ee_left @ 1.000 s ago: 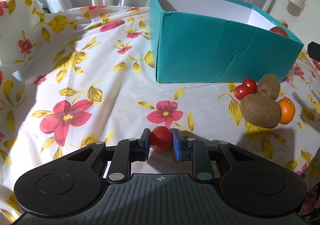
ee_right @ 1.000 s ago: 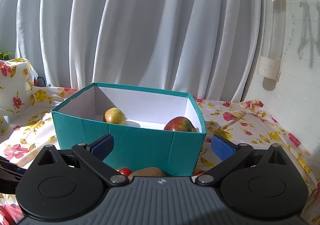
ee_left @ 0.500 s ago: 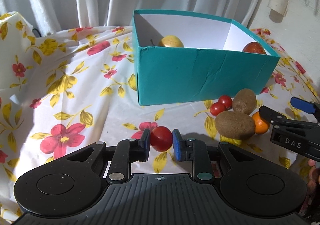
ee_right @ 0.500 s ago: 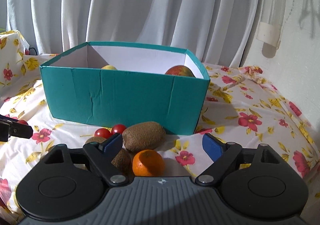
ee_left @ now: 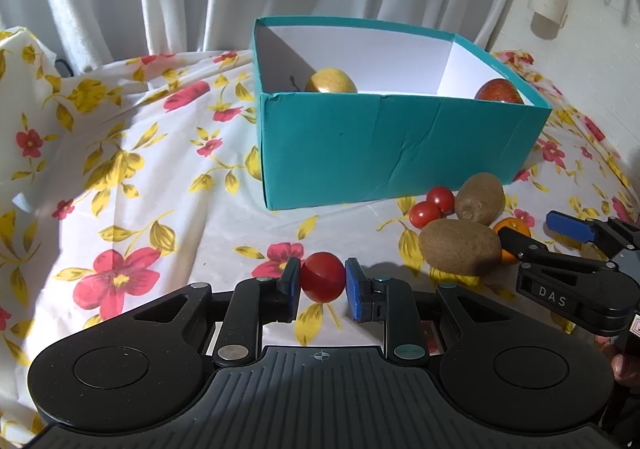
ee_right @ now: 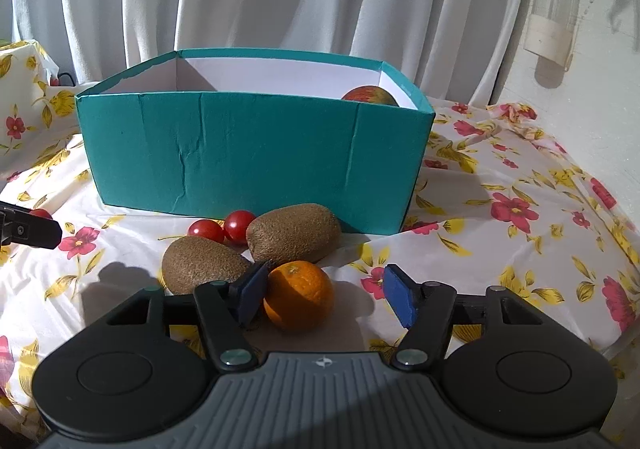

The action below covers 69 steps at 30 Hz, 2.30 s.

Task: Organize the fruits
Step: 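Grasp the orange with the right tool while the left tool lifts the cherry tomato, then release the cherry tomato into the box with the left tool while the right tool carries the orange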

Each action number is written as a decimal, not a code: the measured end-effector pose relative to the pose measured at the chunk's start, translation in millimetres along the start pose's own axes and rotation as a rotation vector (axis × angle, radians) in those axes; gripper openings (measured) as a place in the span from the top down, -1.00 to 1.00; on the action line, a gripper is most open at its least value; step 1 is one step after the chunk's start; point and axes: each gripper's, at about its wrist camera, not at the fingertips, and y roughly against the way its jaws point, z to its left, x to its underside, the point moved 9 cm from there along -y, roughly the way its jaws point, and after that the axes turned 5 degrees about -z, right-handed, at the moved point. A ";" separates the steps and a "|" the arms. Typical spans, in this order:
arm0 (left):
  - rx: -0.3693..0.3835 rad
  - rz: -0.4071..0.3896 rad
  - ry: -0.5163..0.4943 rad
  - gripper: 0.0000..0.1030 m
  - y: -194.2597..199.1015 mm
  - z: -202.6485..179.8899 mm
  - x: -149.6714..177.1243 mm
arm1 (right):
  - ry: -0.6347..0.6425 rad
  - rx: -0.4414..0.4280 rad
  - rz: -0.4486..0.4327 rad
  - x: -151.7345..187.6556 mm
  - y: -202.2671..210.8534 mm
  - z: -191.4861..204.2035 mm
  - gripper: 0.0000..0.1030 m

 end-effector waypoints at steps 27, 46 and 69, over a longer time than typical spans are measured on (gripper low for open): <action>0.015 -0.031 -0.045 0.48 4.8 -16.5 -19.7 | -0.039 -0.079 0.044 2.5 -17.4 0.5 0.21; -0.060 -0.182 -0.046 0.48 15.8 -42.3 -133.4 | -0.111 -0.039 -0.173 -80.5 26.9 -29.5 0.21; -0.161 -0.160 -0.004 0.48 -43.5 -31.5 -159.1 | -0.078 -0.001 -0.256 -105.8 41.3 -40.9 0.22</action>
